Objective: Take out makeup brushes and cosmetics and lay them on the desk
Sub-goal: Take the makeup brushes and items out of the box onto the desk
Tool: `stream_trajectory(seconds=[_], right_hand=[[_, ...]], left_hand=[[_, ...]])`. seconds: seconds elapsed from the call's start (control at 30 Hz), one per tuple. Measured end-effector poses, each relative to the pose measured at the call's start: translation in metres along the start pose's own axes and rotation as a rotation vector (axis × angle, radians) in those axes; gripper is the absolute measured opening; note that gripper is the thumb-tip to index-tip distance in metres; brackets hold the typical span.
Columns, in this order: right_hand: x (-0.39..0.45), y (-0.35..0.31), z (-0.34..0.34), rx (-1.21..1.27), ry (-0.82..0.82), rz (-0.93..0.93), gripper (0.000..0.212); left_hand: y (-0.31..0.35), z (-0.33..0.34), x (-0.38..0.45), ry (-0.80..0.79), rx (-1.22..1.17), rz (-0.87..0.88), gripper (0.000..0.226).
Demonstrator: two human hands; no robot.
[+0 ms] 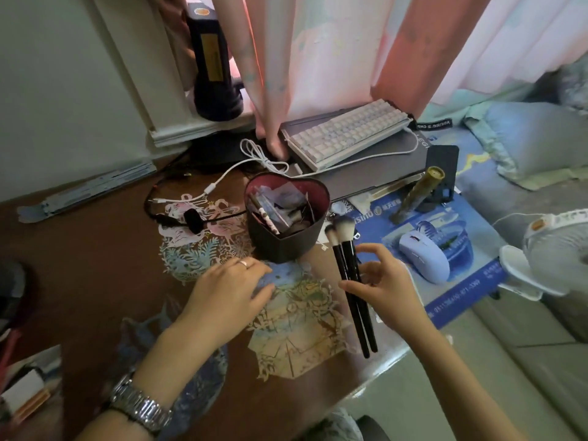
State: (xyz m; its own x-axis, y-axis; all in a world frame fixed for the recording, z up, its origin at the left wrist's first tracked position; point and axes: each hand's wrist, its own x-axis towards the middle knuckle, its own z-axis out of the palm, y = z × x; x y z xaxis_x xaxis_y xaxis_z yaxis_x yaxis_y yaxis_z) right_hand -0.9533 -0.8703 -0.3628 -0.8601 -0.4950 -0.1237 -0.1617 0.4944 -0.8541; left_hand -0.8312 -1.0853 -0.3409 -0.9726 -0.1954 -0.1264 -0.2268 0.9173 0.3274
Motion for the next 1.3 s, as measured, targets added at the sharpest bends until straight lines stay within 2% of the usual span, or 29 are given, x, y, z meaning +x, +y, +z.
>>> stream_trajectory(seconds=[0.2, 0.7, 1.3], right_hand=[[0.003, 0.038, 0.023, -0.162, -0.133, 0.113, 0.050], [0.020, 0.051, 0.036, -0.391, -0.237, 0.025, 0.055], [0.024, 0.034, 0.036, -0.722, -0.235, 0.050, 0.045]], left_hand=[[0.007, 0.019, -0.003, -0.084, -0.003, 0.039, 0.035], [0.002, 0.029, 0.000, -0.117, -0.053, 0.014, 0.037], [0.001, 0.023, 0.008, -0.132, -0.050, -0.052, 0.039]])
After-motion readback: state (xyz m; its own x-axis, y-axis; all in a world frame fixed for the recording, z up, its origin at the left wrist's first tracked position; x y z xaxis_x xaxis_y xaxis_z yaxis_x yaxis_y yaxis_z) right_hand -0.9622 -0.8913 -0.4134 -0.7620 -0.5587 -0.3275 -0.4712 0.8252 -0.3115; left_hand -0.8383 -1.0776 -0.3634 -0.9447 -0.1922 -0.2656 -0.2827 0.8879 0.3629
